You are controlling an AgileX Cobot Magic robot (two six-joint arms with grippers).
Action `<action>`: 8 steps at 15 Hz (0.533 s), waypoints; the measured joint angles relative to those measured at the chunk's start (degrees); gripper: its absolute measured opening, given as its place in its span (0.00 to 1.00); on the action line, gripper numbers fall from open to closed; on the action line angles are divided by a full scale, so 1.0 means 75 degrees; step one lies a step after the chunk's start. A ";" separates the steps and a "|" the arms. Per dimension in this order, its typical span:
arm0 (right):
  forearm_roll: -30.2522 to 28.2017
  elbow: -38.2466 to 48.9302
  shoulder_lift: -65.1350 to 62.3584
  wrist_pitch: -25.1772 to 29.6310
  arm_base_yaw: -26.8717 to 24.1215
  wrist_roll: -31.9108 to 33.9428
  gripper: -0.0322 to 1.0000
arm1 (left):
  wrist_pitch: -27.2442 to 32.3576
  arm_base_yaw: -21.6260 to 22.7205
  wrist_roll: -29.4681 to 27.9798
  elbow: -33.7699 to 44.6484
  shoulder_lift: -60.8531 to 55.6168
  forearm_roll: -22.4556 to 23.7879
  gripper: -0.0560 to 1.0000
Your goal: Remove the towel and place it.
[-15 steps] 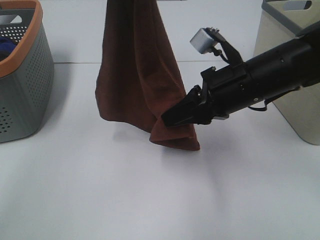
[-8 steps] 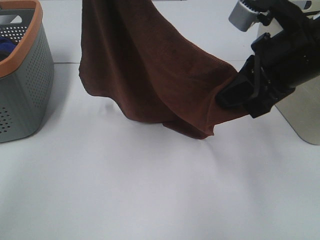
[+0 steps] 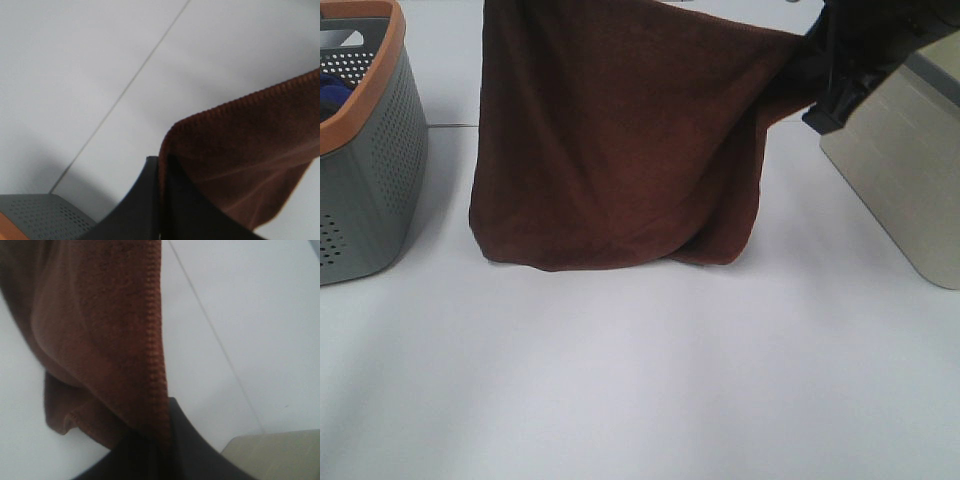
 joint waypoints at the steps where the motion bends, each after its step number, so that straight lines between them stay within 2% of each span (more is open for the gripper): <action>1: -0.0260 -0.0481 0.0443 -0.0328 0.0000 0.0000 0.03 | -0.0519 0.0092 0.0000 0.0000 0.0138 0.0000 0.05; 5: -0.0733 -0.2552 0.2009 -0.1467 0.0000 -0.0015 0.03 | -0.2582 0.0451 -0.0046 0.0000 0.0390 0.0061 0.05; 6: -0.0848 -0.3598 0.2659 -0.1917 0.0000 -0.0252 0.03 | -0.3850 0.0779 -0.0168 -0.0015 0.0581 0.0092 0.05; 7: -0.0863 -0.3995 0.3002 -0.1971 0.0000 -0.0413 0.03 | -0.4454 0.0909 -0.0252 -0.0023 0.0726 0.0099 0.05; 8: -0.0863 -0.4156 0.3132 -0.1979 -0.0023 -0.0474 0.03 | -0.4645 0.0955 -0.0260 -0.0023 0.0825 0.0130 0.05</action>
